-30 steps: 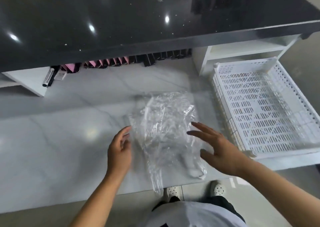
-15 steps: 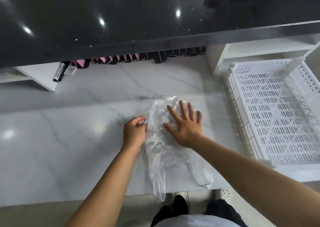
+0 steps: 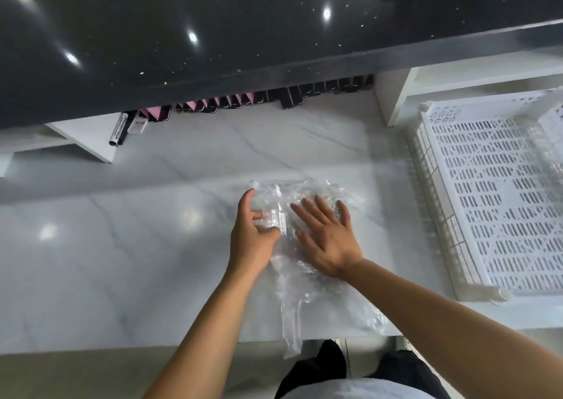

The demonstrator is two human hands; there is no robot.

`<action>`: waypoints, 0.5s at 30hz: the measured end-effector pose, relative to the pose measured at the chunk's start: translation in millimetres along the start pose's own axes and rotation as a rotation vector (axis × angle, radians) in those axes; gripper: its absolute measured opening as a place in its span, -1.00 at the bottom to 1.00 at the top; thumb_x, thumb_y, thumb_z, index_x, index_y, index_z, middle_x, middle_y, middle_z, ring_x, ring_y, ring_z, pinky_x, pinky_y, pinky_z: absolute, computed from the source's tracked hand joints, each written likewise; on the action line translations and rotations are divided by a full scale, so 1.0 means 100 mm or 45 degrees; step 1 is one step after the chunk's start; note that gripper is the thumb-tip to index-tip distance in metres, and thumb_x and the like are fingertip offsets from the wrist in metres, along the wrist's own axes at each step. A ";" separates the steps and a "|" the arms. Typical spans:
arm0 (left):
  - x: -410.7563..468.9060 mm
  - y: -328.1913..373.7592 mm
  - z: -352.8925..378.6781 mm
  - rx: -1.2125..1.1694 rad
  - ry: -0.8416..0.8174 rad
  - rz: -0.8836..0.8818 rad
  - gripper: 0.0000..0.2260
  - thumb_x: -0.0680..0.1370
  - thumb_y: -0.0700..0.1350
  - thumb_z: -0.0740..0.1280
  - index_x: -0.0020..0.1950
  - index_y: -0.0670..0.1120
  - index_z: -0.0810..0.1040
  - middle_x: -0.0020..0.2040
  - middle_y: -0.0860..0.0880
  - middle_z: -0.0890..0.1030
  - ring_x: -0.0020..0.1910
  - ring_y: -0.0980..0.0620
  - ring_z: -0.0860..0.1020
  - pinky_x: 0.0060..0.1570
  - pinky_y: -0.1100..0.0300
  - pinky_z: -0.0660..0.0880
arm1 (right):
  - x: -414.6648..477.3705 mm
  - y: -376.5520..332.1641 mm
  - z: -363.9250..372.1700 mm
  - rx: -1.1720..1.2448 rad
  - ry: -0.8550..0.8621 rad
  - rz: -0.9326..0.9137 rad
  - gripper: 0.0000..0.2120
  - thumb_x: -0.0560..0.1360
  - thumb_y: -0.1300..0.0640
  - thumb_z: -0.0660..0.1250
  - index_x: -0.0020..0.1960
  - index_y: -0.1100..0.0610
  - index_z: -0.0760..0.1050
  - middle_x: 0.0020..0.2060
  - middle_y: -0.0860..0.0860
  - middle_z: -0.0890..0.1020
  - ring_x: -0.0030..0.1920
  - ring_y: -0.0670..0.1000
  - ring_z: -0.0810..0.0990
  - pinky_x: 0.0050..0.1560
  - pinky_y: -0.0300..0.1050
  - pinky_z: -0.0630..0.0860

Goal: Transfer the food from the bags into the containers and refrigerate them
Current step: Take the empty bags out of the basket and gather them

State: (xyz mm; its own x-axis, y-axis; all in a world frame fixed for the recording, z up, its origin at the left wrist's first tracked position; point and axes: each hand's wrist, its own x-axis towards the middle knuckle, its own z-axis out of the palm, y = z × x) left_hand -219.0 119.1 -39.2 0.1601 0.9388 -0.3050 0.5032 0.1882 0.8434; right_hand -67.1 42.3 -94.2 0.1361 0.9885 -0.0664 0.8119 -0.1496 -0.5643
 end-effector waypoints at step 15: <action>-0.37 0.16 0.87 0.733 -0.449 0.491 -0.26 0.51 -0.31 0.14 0.63 0.10 -0.02 0.29 -0.06 0.57 0.16 -0.08 0.58 0.10 0.05 0.53 | -0.25 0.08 -0.70 0.685 0.544 0.269 -0.66 0.55 0.03 0.35 0.32 -0.02 0.53 0.34 -0.06 0.50 0.39 -0.04 0.41 0.39 -0.05 0.35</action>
State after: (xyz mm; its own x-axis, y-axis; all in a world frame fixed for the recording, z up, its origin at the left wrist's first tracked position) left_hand -143.2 62.2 -53.2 0.6256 0.7422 -0.2403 0.7033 -0.4032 0.5855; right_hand -23.8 14.4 -39.5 0.5593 0.8276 0.0468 0.3662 -0.1961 -0.9097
